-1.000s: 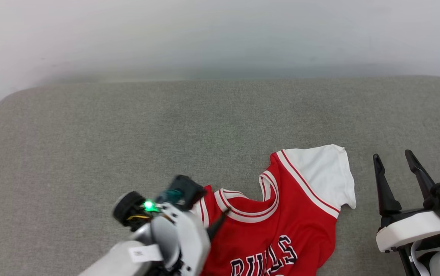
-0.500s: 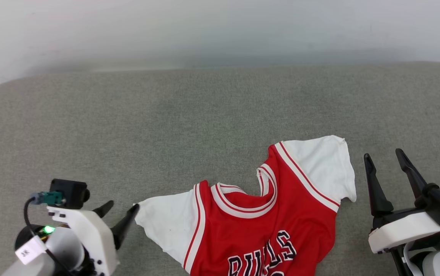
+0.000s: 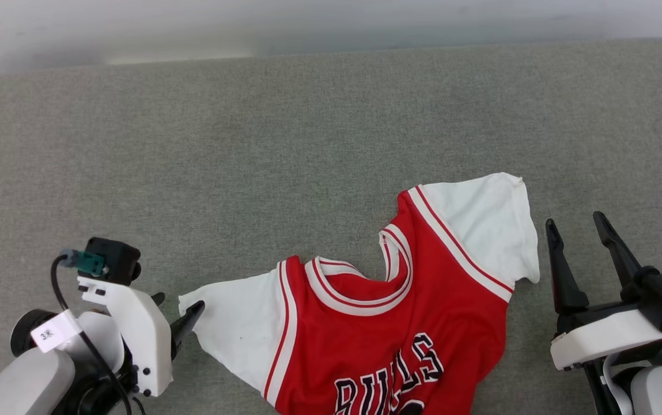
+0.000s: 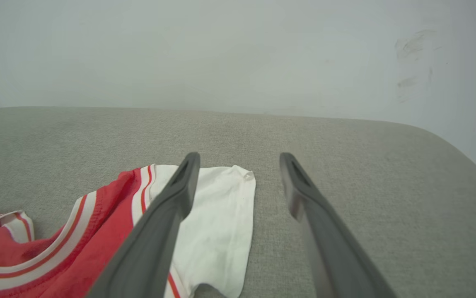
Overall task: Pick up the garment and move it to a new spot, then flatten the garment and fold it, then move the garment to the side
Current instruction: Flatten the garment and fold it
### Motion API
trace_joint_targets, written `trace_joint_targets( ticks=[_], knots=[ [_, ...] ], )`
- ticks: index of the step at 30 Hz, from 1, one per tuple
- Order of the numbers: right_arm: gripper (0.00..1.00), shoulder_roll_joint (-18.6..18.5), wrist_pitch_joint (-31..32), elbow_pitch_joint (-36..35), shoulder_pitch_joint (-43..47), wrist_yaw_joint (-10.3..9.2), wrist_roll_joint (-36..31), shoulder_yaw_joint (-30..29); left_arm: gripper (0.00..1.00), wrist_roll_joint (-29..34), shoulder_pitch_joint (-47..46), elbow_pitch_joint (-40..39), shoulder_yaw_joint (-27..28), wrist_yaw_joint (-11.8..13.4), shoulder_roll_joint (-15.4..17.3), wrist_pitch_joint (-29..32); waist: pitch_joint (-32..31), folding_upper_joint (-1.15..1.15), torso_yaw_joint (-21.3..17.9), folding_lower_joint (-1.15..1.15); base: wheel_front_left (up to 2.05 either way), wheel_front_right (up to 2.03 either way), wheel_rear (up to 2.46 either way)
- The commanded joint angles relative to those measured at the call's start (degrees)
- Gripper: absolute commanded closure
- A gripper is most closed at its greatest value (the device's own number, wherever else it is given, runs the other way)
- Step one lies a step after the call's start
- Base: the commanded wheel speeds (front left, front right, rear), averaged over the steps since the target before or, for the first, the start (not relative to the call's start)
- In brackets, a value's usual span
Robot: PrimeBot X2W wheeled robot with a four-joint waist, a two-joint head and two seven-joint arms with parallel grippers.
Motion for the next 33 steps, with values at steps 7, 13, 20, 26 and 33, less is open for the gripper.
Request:
trace_joint_targets(
  ticks=[7, 13, 20, 26, 33],
  knots=[
    [0.00, 0.3, -0.8, 0.4, -2.3, -0.03, -0.4, 0.3, 0.00, 2.8, -3.6, 1.8, -2.9, 1.1, -0.5, 4.3, 3.4, 0.00, -1.3, 0.00, 0.00, 0.00, 0.00],
    [0.00, 0.3, -1.2, 0.6, -2.6, -0.02, -0.5, -0.1, 0.00, 4.4, -4.4, 3.9, -5.7, 0.3, 0.1, 7.5, 4.7, 0.00, -1.5, 0.00, 0.00, 0.00, 0.00],
    [0.00, 0.5, -0.9, 1.1, -3.3, -0.03, -0.9, 0.0, 1.00, 4.8, -4.7, 8.1, -7.9, -0.7, -1.4, 8.3, 4.9, 0.00, -1.3, 0.00, 0.00, 0.00, 0.00],
    [0.00, -0.8, -0.2, 0.8, -2.6, -0.02, -1.1, 0.0, 1.00, 5.5, -4.5, 8.0, -5.6, -0.6, -2.6, 1.8, 2.5, 0.00, -0.7, 0.00, 0.00, 0.00, 0.00],
    [0.00, -9.1, 13.8, -1.0, -0.9, -0.03, 3.2, 5.1, 1.00, 6.2, -3.7, 1.9, -0.4, 1.1, -2.1, -7.5, -0.2, 0.00, 1.5, 0.00, 0.00, 0.00, 0.00]
  ],
)
